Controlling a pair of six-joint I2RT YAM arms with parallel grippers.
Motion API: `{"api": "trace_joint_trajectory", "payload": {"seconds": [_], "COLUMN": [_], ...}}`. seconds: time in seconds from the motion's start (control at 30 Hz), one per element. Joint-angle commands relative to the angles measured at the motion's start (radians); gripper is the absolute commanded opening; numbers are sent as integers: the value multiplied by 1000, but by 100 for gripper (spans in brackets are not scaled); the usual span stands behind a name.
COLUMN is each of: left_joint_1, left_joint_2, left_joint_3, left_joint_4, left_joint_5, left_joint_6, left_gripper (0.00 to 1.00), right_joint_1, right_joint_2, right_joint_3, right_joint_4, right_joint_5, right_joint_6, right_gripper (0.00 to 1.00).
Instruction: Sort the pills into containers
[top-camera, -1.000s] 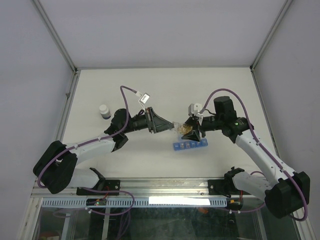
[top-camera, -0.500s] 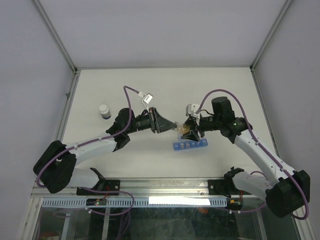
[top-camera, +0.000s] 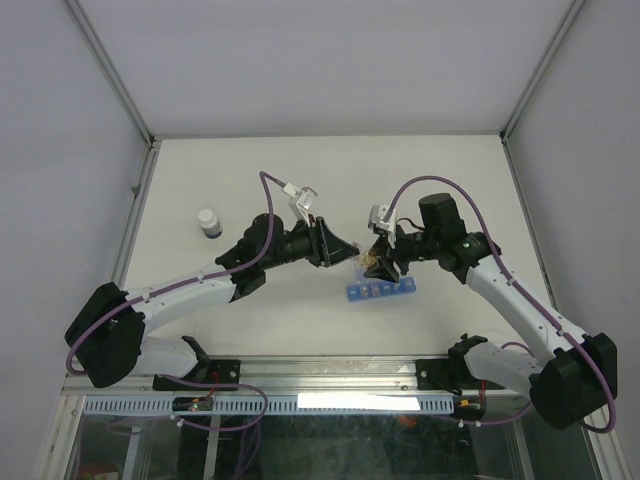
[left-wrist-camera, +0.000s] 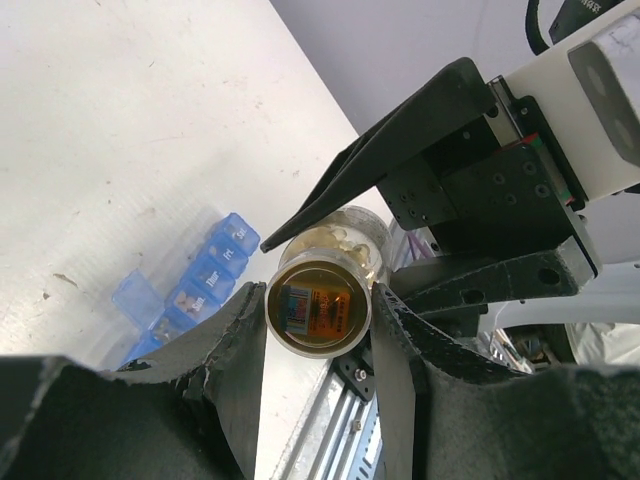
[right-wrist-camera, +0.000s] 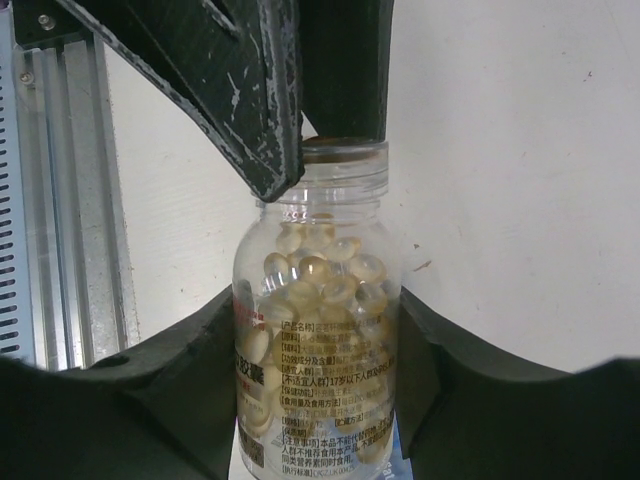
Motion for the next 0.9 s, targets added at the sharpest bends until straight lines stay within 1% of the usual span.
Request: {"api": "trace_joint_trajectory", "payload": {"seconds": [0.0, 0.13, 0.3, 0.4, 0.53, 0.6, 0.73, 0.87], "left_joint_1": [-43, -44, -45, -45, -43, -44, -43, -45], "left_joint_2": [-18, 3, 46, 62, 51, 31, -4, -7], "left_joint_3": [42, 35, 22, 19, 21, 17, 7, -32], "left_joint_4": [4, 58, 130, 154, 163, 165, 144, 202], "left_joint_5": [30, 119, 226, 247, 239, 212, 108, 33], "left_joint_6": [28, 30, 58, 60, 27, -3, -80, -188], "left_gripper": [15, 14, 12, 11, 9, 8, 6, 2], "right_joint_1": [9, 0, -47, -71, -78, -79, -80, -78], "right_joint_2": [-13, -23, -48, -55, -54, -55, -55, -57], "right_joint_3": [58, 52, 37, 33, 28, 27, 25, 21], "right_joint_4": [107, 127, 164, 181, 189, 188, 188, 200], "right_joint_5": [-56, -129, -246, -286, -296, -286, -231, -185], "right_joint_6": [56, 83, 135, 157, 165, 159, 146, 153], "right_gripper": [0, 0, 0, 0, 0, 0, 0, 0]}}
